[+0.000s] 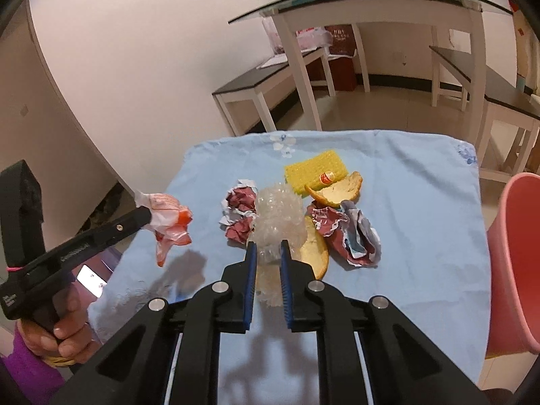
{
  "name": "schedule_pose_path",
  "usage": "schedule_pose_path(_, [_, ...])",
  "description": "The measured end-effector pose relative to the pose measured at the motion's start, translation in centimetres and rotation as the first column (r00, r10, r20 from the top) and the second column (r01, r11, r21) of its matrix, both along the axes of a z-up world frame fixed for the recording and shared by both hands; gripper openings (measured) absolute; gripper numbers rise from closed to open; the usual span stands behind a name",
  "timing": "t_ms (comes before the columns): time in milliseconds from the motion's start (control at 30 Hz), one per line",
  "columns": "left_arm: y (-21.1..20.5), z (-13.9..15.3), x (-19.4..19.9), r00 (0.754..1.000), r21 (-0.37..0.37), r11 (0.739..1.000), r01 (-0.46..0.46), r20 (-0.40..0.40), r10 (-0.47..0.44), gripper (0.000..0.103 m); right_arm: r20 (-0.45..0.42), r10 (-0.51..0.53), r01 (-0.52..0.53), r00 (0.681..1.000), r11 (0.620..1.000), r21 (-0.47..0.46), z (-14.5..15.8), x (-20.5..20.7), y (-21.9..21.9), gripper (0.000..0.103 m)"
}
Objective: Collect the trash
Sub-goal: 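Grasp the orange-white plastic bag with the left gripper while the right gripper grasps the bubble plastic, then carry the plastic bag and bubble plastic over the pink bucket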
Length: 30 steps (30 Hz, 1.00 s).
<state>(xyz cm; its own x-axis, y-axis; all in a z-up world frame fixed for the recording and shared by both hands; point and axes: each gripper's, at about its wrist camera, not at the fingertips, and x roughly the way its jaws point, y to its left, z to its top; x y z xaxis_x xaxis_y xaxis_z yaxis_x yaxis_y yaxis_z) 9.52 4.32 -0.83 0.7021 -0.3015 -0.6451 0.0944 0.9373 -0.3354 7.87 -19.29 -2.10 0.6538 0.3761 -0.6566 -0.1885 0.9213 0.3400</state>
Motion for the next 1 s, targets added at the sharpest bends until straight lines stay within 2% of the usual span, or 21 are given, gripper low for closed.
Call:
schedule_pose_path(300, [-2.7,1.1,-1.5,0.998,0.023,0.998,0.050,0.026,-0.051,0.013,0.047,-0.055,0.055,0.997,0.998,0.005,1.5,-3.2,-2.2,0.013])
schedule_pose_path(633, [-7.0,1.7,-2.5,0.991,0.049,0.991,0.127,0.033,-0.129,0.013,0.062,-0.139,0.139,0.988,0.990,-0.001,1.8,-5.6,-5.6,0.013])
schedule_pose_path(800, [-10.0,2.1,-2.9,0.982,0.048,0.981,0.187,0.027,-0.188,0.013,0.067,-0.201,0.201,0.977,0.979,0.004,1.9,-6.8,-7.9,0.013])
schedule_pose_path(1000, [-14.6,2.8,-3.8,0.958,0.080,0.957,0.280,0.031,-0.284,0.013,0.076,-0.278,0.278,0.958,0.960,0.019,1.8,-8.0,-11.0,0.013])
